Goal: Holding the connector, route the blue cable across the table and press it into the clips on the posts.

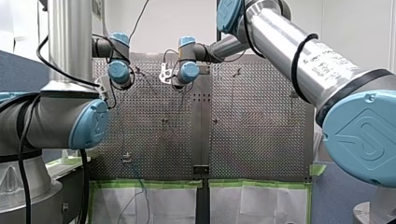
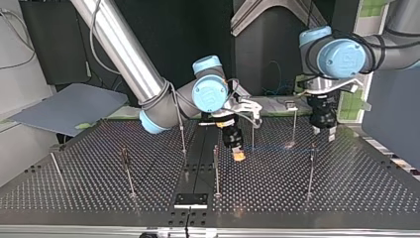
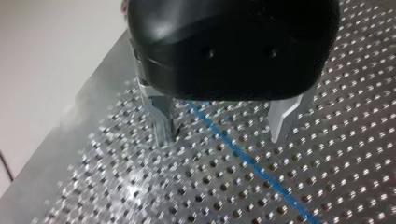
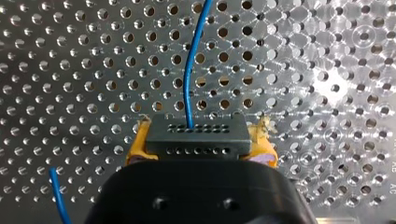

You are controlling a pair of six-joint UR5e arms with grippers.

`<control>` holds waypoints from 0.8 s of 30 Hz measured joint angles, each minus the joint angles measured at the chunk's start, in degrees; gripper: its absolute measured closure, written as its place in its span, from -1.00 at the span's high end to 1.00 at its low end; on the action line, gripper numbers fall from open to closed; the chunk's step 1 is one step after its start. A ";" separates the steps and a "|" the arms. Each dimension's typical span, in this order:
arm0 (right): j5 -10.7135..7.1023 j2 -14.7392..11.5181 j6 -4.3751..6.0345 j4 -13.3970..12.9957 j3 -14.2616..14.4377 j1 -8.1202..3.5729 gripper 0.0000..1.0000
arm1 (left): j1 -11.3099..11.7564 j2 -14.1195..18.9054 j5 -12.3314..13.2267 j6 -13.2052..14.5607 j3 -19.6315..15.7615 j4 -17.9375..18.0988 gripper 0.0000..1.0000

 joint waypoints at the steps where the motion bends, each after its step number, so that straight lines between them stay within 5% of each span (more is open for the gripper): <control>1: -0.01 0.02 0.00 0.01 0.00 -0.03 -1.00 | -0.51 0.14 -0.52 0.53 0.00 -0.51 1.00; 11: -0.01 0.16 0.00 0.07 0.01 -0.28 -1.00 | -5.23 2.89 -4.74 5.43 -0.02 -5.43 1.00; 19: -0.06 0.18 0.00 0.11 0.36 -0.49 -1.00 | -6.82 3.51 -1.67 9.34 -2.63 -5.49 1.00; 24: -0.09 0.19 0.00 0.17 0.93 -1.07 -1.00 | -8.83 3.10 -0.07 9.36 -4.17 -4.24 1.00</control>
